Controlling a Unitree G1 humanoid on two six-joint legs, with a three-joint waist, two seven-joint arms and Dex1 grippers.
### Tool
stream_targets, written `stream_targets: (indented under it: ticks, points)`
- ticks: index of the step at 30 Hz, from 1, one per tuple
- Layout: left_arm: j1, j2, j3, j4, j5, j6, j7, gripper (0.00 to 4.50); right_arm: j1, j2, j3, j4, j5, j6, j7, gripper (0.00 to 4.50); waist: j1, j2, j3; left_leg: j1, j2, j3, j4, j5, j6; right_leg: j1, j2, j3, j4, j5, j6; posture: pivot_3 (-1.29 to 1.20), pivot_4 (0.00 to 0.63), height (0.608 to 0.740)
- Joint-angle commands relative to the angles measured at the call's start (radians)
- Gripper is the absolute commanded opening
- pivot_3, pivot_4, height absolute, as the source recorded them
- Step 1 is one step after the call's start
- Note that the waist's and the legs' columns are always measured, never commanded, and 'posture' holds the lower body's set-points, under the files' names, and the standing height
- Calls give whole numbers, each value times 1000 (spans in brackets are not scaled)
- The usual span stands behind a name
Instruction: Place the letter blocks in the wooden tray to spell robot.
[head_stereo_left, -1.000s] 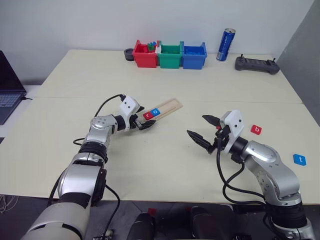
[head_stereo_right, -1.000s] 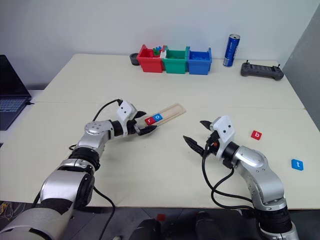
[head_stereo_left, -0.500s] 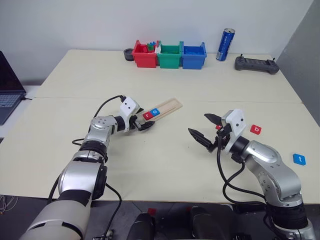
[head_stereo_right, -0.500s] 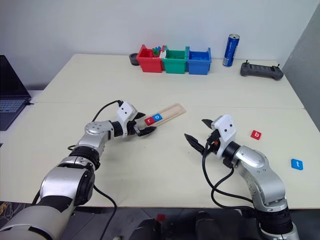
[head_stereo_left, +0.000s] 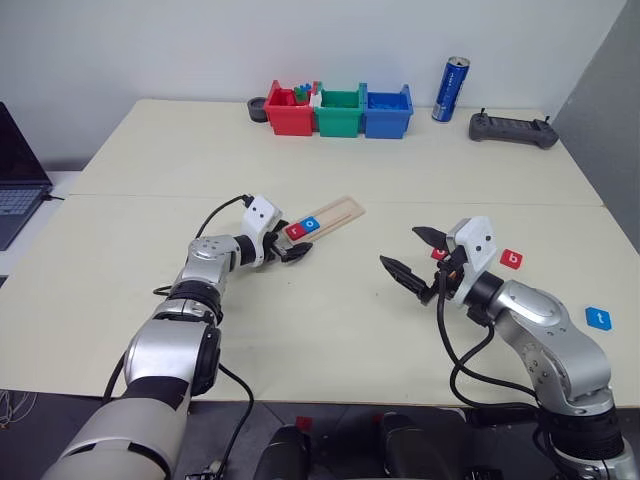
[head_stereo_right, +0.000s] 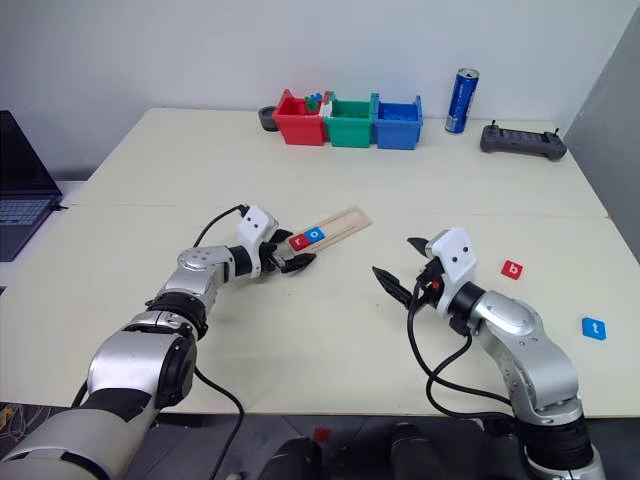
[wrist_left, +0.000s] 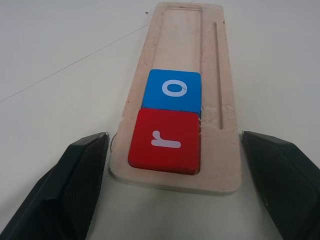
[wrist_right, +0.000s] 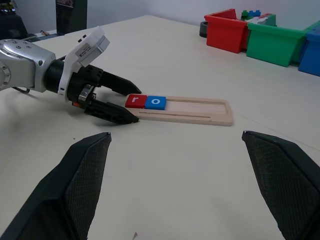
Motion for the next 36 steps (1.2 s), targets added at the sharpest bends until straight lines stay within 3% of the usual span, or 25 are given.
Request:
stream_targets:
  ticks: [1,9,14,27,36]
  points:
    - [-23,3,5,6,14,8,16,4500,2,-11,-38,-57,28,7,-12,4475,0,0,0,0,0,0,0,0,0,0,0,0,0,0,0,0,150,740]
    - [-16,-9,-9,12,35,42,-16,4500,-9,-9,-40,-65,37,26,-29,4475,0,0,0,0,0,0,1,0,0,0,0,0,1,0,0,0,150,740]
    - [-15,-9,0,9,28,52,-37,3417,-15,-13,-44,-60,38,24,-33,4500,0,0,0,0,0,0,2,0,0,0,0,0,1,0,0,0,150,740]
    - [-6,-2,-14,-10,47,7,-47,3401,-25,-17,-42,-52,41,19,-33,4500,0,0,0,0,0,0,2,0,0,0,0,0,1,0,0,0,150,740]
    - [96,18,-74,-197,11,-104,-410,3401,104,-148,-42,-122,67,-66,139,4500,2,0,0,-1,0,0,2,0,0,0,0,0,0,0,0,0,150,740]
